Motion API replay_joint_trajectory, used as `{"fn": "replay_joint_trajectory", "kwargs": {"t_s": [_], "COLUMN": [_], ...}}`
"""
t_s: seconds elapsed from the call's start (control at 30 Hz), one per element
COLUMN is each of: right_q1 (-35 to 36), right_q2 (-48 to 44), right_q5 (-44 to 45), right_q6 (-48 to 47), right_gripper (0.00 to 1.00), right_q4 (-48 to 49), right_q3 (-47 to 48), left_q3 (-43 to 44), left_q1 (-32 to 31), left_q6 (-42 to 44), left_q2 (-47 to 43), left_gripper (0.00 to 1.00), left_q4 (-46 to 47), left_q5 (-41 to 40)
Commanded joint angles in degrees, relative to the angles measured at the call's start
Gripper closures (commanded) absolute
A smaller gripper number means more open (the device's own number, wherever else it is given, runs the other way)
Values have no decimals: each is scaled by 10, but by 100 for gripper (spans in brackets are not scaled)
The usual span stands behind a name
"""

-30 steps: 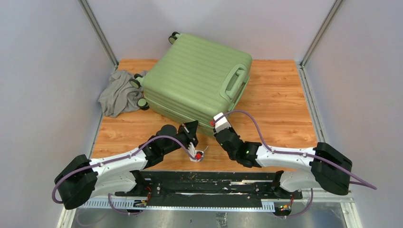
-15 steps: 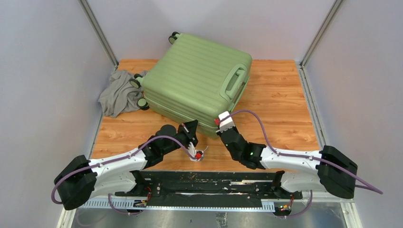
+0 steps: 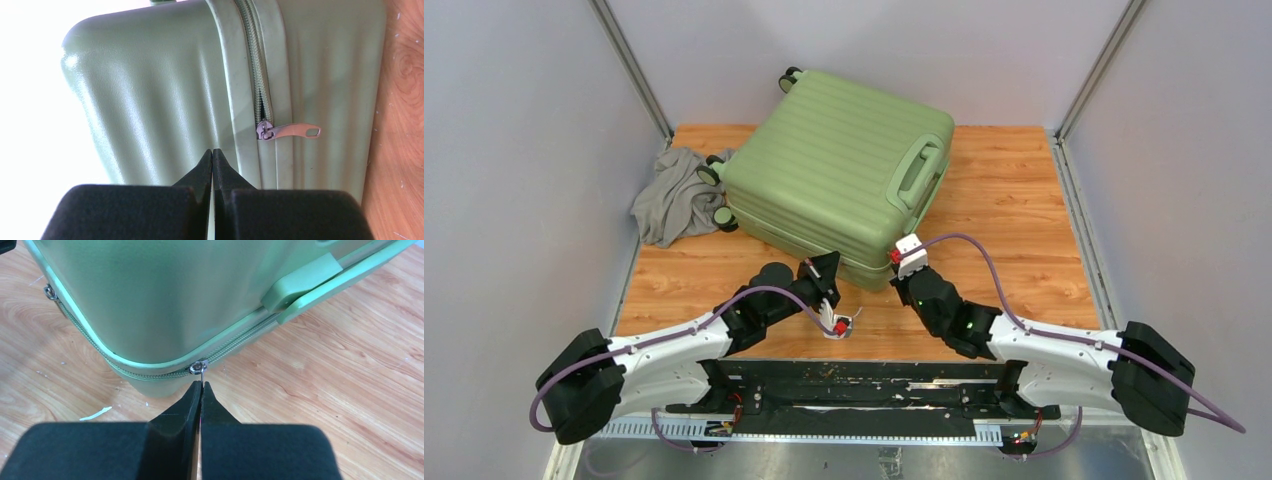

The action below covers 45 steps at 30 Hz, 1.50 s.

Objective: Pack the luggage
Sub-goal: Zip the luggage at the center of the board.

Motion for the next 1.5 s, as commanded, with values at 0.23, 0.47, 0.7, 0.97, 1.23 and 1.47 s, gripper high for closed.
{"fn": "replay_joint_trajectory", "kwargs": {"t_s": [0.23, 0.47, 0.7, 0.97, 1.23, 1.47], "right_q1": [-46, -67, -102, -129, -129, -93], "right_q2": [-28, -70, -91, -104, -111, -163], "right_q5": [-129, -175, -212, -242, -312, -329], "right_q6": [13, 36, 50, 54, 84, 128], "right_gripper": [100, 100, 100, 100, 100, 100], "right_q4": [2, -12, -18, -12, -10, -19], "right_q3": [-15, -46, -58, -65, -68, -97], "left_q3": [3, -23, -63, -50, 5, 64], "left_q1": [2, -10, -26, -30, -43, -43], "left_q6": [7, 42, 46, 1, -2, 33], "left_q2": [-3, -37, -90, -125, -16, 67], "left_gripper": [100, 100, 72, 30, 52, 70], "left_q4": [24, 21, 18, -36, -34, 0], "left_q5": [24, 69, 111, 132, 72, 62]}}
